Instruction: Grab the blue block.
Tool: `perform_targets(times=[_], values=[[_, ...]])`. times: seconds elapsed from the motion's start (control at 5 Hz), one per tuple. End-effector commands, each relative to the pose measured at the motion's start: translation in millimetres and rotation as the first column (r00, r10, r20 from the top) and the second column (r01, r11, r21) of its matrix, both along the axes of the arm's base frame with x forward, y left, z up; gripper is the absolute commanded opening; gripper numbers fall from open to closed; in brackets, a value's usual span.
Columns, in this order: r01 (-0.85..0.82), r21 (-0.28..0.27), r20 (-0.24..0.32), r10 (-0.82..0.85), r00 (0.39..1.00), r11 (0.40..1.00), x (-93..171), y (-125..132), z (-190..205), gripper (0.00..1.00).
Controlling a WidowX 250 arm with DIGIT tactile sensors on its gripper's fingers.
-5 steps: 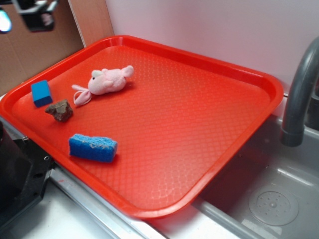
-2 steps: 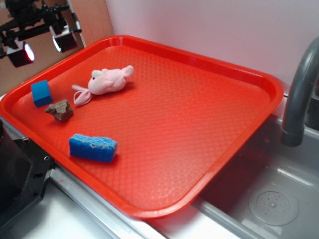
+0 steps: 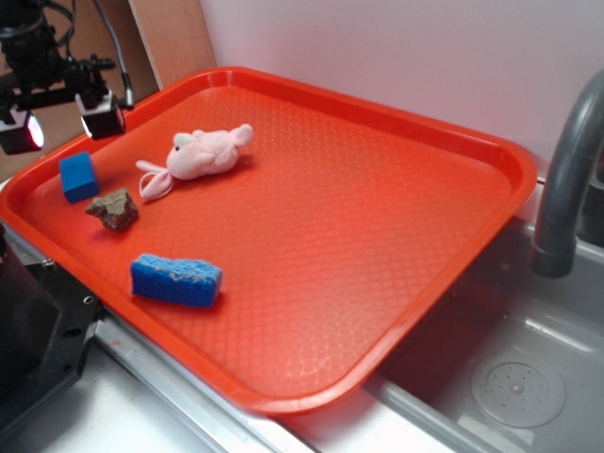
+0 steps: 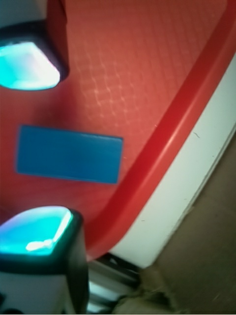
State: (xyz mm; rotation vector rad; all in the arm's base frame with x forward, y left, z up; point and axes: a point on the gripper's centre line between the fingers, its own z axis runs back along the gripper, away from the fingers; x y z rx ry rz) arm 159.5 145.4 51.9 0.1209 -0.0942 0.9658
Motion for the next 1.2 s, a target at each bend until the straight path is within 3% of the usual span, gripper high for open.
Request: perform_targets(times=[0.0, 0.2, 0.4, 0.6, 0.8, 1.0], values=[[0.055, -0.026, -0.025, -0.056, 0.998, 0.998, 1, 3, -34, 1.00], [0.016, -0.054, -0.074, -0.020, 0.997, 0.998, 2, -5, -51, 0.49], [0.009, -0.069, -0.078, -0.015, 0.997, 0.998, 8, -5, -44, 0.00], [0.181, -0.119, -0.037, -0.186, 0.982, 0.976, 26, -15, 1, 0.00], [0.417, -0.118, -0.029, -0.423, 0.905, 0.901, 24, -63, 51, 0.00], [0.634, -0.136, 0.040, -0.635, 0.772, 0.762, 24, -95, 102, 0.00]])
